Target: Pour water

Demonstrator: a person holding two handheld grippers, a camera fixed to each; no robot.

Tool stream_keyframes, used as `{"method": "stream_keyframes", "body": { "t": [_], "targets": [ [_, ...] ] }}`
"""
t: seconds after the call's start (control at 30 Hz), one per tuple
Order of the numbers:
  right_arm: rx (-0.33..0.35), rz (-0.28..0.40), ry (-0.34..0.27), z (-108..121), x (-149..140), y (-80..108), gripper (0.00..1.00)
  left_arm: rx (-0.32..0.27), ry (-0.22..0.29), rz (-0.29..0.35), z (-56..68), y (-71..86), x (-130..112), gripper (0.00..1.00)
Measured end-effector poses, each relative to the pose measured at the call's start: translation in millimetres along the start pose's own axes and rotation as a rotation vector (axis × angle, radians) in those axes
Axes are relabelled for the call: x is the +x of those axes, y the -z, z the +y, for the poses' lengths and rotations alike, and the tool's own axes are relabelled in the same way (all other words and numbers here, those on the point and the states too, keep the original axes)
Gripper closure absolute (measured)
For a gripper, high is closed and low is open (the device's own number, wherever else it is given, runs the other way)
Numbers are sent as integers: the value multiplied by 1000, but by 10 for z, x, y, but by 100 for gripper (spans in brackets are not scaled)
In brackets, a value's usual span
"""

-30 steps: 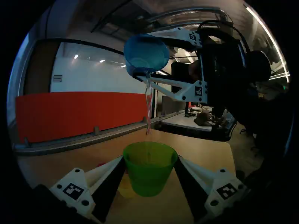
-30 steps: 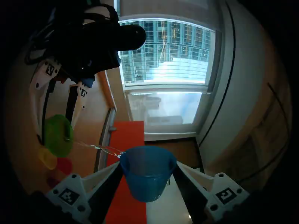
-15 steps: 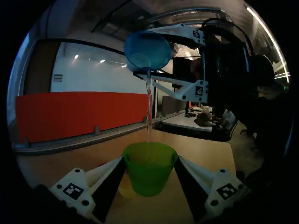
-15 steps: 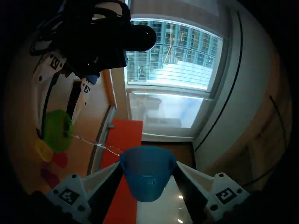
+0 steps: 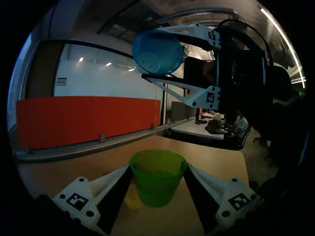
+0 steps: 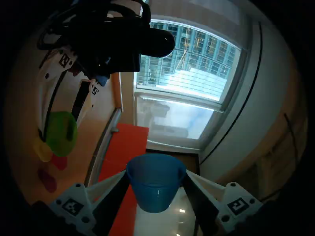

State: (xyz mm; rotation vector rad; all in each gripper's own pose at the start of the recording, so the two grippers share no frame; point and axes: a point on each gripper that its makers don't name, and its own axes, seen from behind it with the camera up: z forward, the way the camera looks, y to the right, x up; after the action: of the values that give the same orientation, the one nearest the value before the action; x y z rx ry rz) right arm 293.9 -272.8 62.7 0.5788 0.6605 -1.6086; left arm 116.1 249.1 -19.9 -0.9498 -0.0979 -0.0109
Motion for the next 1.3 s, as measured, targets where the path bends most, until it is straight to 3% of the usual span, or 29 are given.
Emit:
{"method": "stream_keyframes", "body": {
  "t": [0.2,0.37,0.6,0.87,1.3],
  "targets": [
    [6,7,-46,-21,0,17,9,1,-1,1,-4,2,11,13],
    [6,9,-147,-8,-34,56,9,3,-4,4,-7,8,40,13],
    [19,-11,-384,-70,-110,98,9,-1,-10,8,17,16,69,13],
    [47,31,-658,-120,42,208,9,4,-19,7,4,23,84,13],
    [88,73,-1007,-231,301,362,9,15,-25,9,-32,54,127,13]
  ]
}}
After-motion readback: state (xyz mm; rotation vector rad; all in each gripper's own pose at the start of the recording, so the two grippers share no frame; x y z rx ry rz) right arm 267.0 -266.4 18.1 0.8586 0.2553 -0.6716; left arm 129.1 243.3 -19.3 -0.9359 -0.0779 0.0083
